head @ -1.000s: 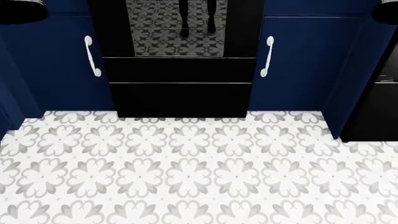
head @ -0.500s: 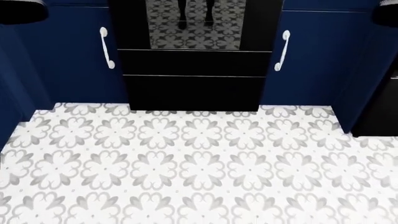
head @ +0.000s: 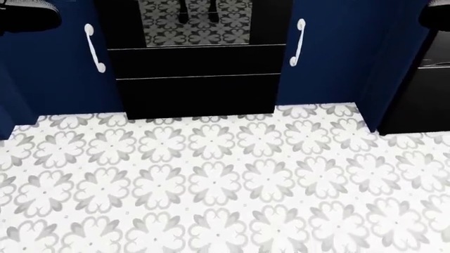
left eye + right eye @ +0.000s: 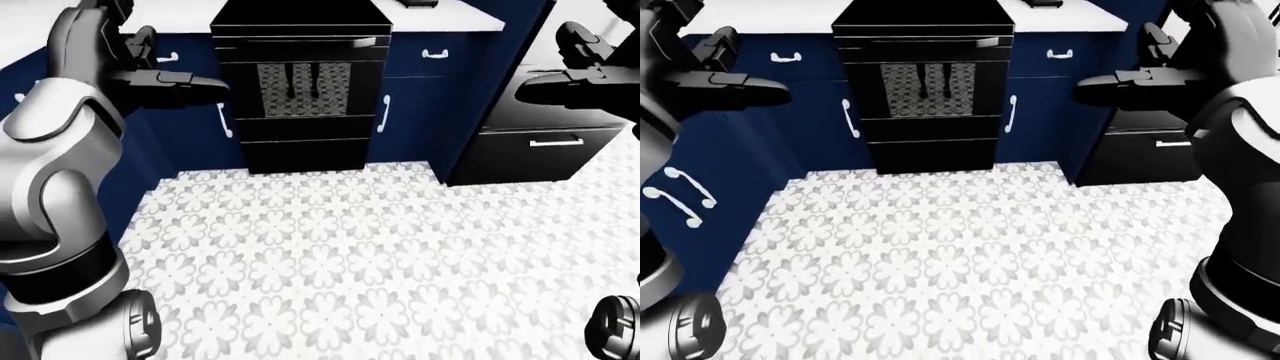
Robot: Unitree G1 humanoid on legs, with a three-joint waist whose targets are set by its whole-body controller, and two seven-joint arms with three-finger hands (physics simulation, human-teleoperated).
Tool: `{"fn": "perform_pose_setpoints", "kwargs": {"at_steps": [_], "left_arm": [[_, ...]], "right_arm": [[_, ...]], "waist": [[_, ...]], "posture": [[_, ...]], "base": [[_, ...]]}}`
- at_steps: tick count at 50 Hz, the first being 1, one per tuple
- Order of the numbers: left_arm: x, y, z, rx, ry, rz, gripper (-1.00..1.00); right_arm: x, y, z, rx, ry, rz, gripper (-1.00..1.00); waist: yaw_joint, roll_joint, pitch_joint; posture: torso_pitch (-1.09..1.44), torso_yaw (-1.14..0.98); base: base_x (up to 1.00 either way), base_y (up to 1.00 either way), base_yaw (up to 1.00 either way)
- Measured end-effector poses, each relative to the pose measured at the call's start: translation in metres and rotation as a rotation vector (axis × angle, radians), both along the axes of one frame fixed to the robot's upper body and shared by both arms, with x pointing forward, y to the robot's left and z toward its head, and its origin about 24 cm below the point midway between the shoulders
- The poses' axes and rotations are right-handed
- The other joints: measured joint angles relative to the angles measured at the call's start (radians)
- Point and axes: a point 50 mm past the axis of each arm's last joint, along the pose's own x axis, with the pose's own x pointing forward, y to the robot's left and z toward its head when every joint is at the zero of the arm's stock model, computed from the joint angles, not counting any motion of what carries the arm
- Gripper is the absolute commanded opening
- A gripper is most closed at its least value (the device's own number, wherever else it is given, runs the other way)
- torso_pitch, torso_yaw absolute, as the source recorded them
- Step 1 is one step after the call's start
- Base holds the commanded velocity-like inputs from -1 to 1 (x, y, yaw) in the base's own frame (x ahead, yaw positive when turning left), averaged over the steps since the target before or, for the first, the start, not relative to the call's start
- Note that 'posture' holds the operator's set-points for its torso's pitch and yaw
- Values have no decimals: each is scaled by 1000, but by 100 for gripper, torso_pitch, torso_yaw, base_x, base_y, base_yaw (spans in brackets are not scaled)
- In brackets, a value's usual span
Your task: Navigate to the stove.
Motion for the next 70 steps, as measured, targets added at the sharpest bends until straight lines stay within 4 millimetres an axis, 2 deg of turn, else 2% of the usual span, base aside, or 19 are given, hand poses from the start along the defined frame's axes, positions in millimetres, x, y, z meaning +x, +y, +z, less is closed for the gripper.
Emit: {"fn": "perform_pose_setpoints", "kwargs": {"at_steps": [9,12,19,28,30,31,32,35,40,46,48,49,51,54,58,60,62,65,70], "left_arm": [[-1,1,2,-1,-9,1,100],[1,1,-1,-2,15,1,100],[-4,2,8,2,-40,7,100],[0,-5,2,8,-8,-29,100],[0,-4,2,5,-5,-24,100],[0,-2,2,3,-6,-17,100],[0,0,1,0,-3,-7,100],[1,6,-2,-10,13,25,100],[-2,3,4,0,-25,14,100],[-2,2,4,0,-25,9,100],[0,-1,-1,1,0,-8,100],[2,-3,-3,3,13,-17,100],[3,-5,-4,6,24,-29,100],[1,-3,0,5,4,-24,100],[-2,-1,6,5,-32,-12,100],[-2,-1,7,6,-34,-10,100],[-2,2,4,1,-25,3,100],[1,6,-3,-7,13,24,100],[-1,3,3,0,-15,13,100]], "right_arm": [[-3,3,6,9,-39,25,100],[-1,3,2,8,-17,23,100],[-5,2,9,4,-58,15,100],[-2,-4,2,17,-18,-15,100],[-2,-3,3,14,-18,-14,100],[-2,-1,4,13,-23,-8,100],[-1,1,2,12,-21,2,100],[1,5,-2,4,0,30,100],[-1,2,2,9,-19,14,100],[-3,1,5,9,-31,10,100],[-2,-2,1,19,-18,-3,100],[-1,-4,-2,24,-4,-12,100],[1,-5,-5,25,20,-21,100],[0,-3,-2,17,5,-14,100],[-1,-3,0,16,-11,-13,100],[-1,-3,0,16,-11,-13,100],[1,1,-3,15,-1,4,100],[5,5,-10,6,38,32,100],[2,4,-4,1,8,24,100]], "waist": [[4,-3,-5],[2,5,-11],[0,4,-24],[-9,35,-10],[-9,53,-10],[-6,56,-9],[1,45,-6],[9,57,-12],[6,28,-20],[17,-48,-21],[4,-30,-7],[0,-34,-4],[-5,-35,-8],[-2,-12,-12],[-8,37,-11],[-12,76,-19],[1,62,-13],[8,61,-16],[8,14,-20]], "posture": [[0,0],[0,0],[0,0],[0,0],[0,0],[0,0],[0,0],[0,0],[0,0],[0,0],[0,0],[0,0],[0,0],[0,0],[0,0],[0,0],[0,0],[0,0],[0,0]], "base": [[1,0,0],[15,0,0],[16,0,0],[16,0,0],[15,0,0],[16,0,0],[16,0,0],[16,0,0],[16,0,0],[16,0,0],[16,0,0],[17,0,0],[16,0,0],[16,0,0],[16,0,0],[16,0,0],[16,0,0],[16,0,0],[15,0,0]]}}
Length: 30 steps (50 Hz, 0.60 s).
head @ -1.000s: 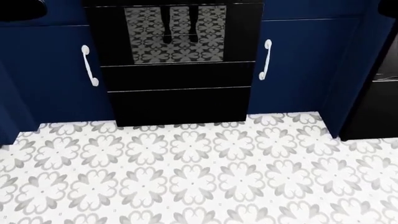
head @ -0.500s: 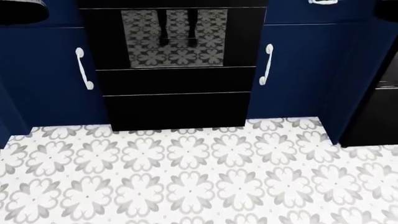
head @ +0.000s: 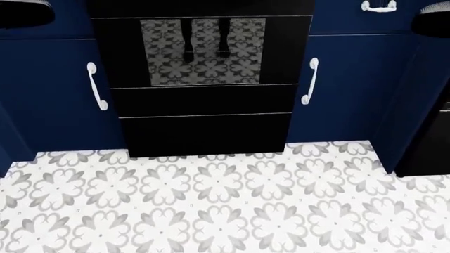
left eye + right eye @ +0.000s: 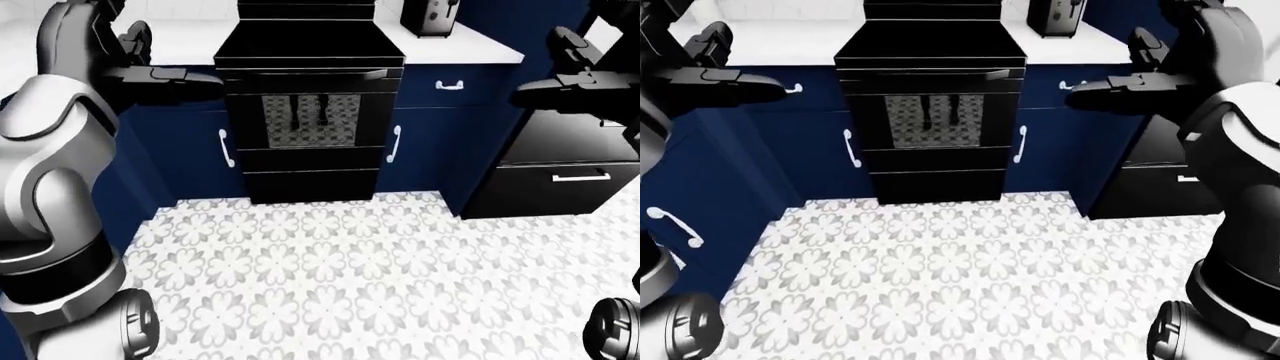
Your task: Navigate to the stove.
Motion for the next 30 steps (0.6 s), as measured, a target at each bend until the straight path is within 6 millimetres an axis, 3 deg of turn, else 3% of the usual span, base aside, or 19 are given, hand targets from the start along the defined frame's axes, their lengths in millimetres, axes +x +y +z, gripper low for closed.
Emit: {"fn": "perform_pose_setpoints", "kwargs": {"at_steps": [4,7,10,14,17,18,20,22,24,28,30], "left_arm": [[-1,1,3,0,-15,2,100],[2,-5,-3,4,5,-23,100],[5,-8,-7,6,34,-42,100],[2,-5,-2,3,6,-30,100],[0,-5,3,5,-15,-25,100],[-1,-4,3,5,-19,-20,100],[0,0,-1,-4,-5,-2,100],[2,3,-6,-10,23,13,100],[3,2,-5,-7,27,12,100],[0,0,1,0,-7,1,100],[-1,0,3,1,-16,0,100]], "right_arm": [[-1,0,4,-4,-22,-1,100],[-1,-5,-1,9,-1,-22,100],[1,-7,-5,13,28,-35,100],[0,-4,0,5,2,-25,100],[-1,-5,1,3,-6,-25,100],[0,-4,1,5,-7,-20,100],[2,0,-4,3,14,-3,100],[4,2,-7,0,36,12,100],[3,1,-6,1,33,11,100],[-2,-1,2,-2,-8,-4,100],[-2,-1,4,-4,-20,-5,100]], "waist": [[8,-64,-6],[-11,-47,9],[-14,-39,4],[-14,4,10],[-20,54,2],[-16,55,-2],[-3,45,7],[2,45,4],[1,30,-1],[3,-17,1],[7,-53,-3]], "posture": [[0,0],[0,0],[0,0],[0,0],[0,0],[0,0],[0,0],[0,0],[0,0],[0,0],[0,0]], "base": [[16,0,0],[16,0,0],[16,0,0],[16,0,0],[16,0,0],[16,0,0],[16,0,0],[16,0,0],[16,0,0],[16,0,0],[16,0,0]]}}
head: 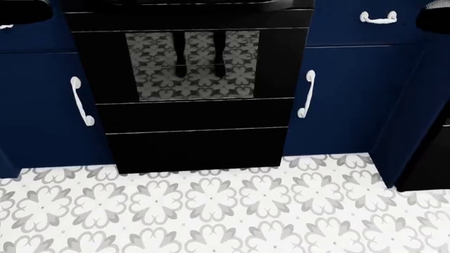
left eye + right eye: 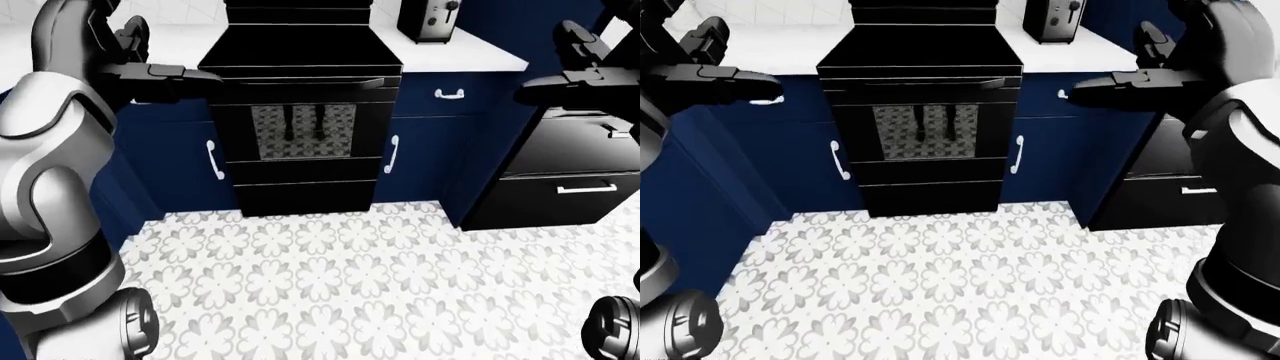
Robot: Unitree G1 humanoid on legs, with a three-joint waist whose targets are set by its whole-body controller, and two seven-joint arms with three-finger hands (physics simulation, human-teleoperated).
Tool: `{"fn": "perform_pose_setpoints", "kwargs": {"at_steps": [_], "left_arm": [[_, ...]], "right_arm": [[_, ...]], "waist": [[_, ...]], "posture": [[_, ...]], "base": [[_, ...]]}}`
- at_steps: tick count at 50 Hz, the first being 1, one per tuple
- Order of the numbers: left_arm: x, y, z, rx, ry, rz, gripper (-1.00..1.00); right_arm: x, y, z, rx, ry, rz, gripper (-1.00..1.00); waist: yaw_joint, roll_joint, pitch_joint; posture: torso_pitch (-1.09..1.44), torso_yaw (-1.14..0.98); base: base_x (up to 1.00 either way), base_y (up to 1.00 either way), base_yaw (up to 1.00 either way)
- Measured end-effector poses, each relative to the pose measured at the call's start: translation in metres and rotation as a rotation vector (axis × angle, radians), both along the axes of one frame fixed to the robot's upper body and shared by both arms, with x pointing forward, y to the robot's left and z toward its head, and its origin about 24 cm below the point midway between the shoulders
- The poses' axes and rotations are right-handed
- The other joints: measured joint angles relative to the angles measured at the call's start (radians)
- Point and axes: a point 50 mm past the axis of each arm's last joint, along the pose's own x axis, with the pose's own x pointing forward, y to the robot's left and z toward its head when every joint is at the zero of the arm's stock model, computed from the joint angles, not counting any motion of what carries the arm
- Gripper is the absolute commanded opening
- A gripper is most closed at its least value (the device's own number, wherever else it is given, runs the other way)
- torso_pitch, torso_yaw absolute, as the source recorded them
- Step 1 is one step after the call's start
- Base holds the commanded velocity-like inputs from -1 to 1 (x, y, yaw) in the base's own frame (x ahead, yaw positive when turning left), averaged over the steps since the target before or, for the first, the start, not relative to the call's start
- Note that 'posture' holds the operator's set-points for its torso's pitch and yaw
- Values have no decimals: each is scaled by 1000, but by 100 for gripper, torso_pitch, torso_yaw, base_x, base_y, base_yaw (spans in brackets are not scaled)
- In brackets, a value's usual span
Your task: Navigate to the stove.
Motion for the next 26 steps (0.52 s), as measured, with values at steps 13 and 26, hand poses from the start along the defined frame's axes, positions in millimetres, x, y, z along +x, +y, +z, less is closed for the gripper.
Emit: {"fn": "perform_pose_setpoints", "kwargs": {"at_steps": [13,26], "left_arm": [[1,-5,-2,3,9,-25,100],[0,0,-2,-1,5,0,100]], "right_arm": [[1,-3,-3,8,11,-19,100],[1,1,-3,2,2,5,100]], "waist": [[-27,100,8],[0,12,0]], "posture": [[0,0],[0,0]], "base": [[16,0,0],[16,0,0]]}}
